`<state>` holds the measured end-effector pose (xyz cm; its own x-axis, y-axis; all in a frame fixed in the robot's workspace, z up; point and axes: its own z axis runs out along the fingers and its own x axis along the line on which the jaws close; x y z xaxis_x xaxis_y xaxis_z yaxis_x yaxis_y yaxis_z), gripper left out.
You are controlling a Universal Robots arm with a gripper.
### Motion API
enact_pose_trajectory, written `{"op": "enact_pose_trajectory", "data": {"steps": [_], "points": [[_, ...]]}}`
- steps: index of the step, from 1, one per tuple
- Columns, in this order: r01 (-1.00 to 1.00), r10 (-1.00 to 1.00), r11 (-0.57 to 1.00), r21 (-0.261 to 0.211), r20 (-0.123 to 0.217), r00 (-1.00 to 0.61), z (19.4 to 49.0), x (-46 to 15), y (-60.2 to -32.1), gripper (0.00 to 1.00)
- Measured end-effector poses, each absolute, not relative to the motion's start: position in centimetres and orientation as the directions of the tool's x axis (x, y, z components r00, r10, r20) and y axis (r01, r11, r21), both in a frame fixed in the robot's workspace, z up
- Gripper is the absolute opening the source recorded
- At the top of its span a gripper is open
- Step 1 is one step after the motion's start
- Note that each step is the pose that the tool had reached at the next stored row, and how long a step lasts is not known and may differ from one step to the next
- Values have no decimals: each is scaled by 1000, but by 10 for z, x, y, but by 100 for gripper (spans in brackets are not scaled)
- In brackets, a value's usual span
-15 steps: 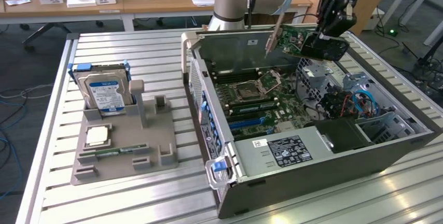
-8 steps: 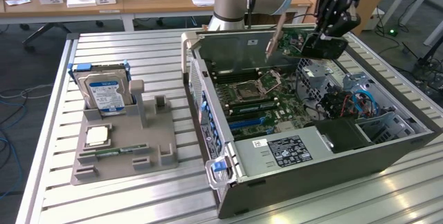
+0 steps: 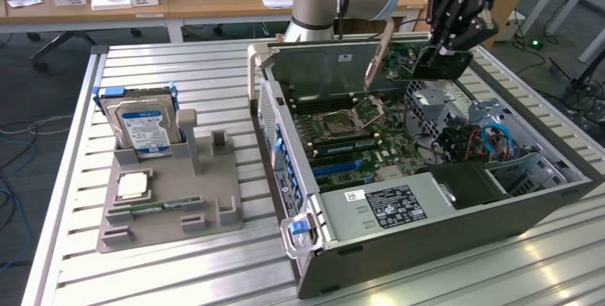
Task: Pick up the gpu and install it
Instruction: 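Insert the gpu into the slot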
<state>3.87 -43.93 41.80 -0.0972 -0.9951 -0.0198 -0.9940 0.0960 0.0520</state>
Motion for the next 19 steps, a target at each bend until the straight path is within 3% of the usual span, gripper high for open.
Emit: {"op": "enact_pose_trajectory", "data": {"steps": [19], "points": [[-999,-999,44,14,-22,-44,410,34,-439,26]]}}
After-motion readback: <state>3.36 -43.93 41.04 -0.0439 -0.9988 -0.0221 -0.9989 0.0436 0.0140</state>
